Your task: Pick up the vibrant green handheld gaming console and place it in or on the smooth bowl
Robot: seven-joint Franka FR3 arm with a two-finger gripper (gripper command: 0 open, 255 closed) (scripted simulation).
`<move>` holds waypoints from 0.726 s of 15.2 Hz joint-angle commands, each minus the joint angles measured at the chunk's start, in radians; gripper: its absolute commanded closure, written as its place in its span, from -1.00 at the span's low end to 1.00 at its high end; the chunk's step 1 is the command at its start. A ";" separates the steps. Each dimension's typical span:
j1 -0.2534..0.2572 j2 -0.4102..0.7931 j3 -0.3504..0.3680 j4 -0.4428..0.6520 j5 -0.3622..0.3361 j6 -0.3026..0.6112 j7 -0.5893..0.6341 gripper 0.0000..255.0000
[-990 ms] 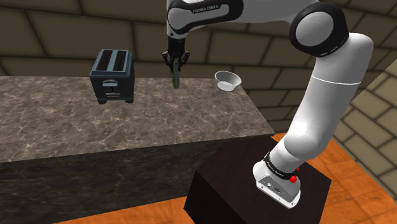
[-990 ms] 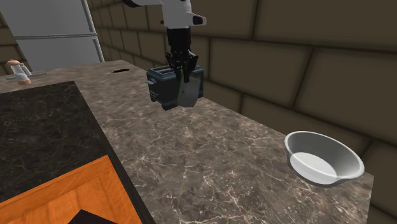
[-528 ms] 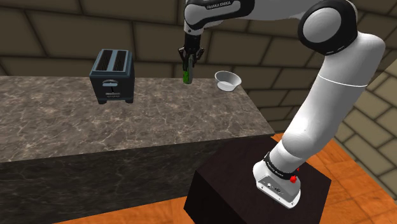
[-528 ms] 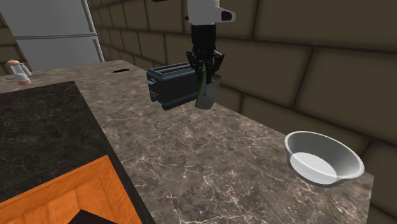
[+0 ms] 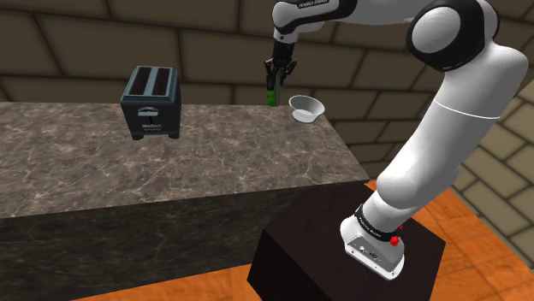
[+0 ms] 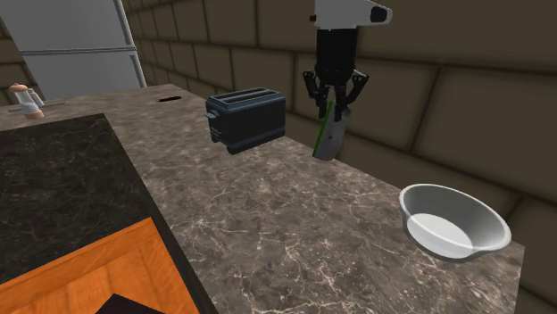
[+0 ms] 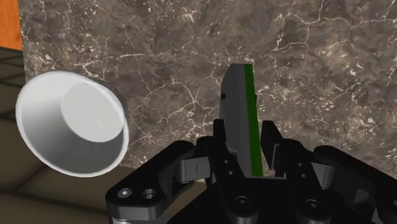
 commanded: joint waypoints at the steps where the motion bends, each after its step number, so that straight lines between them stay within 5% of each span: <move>1: -0.025 0.008 -0.018 0.010 0.003 0.000 -0.045 1.00; 11: -0.155 0.069 -0.103 0.119 0.021 -0.040 -0.267 1.00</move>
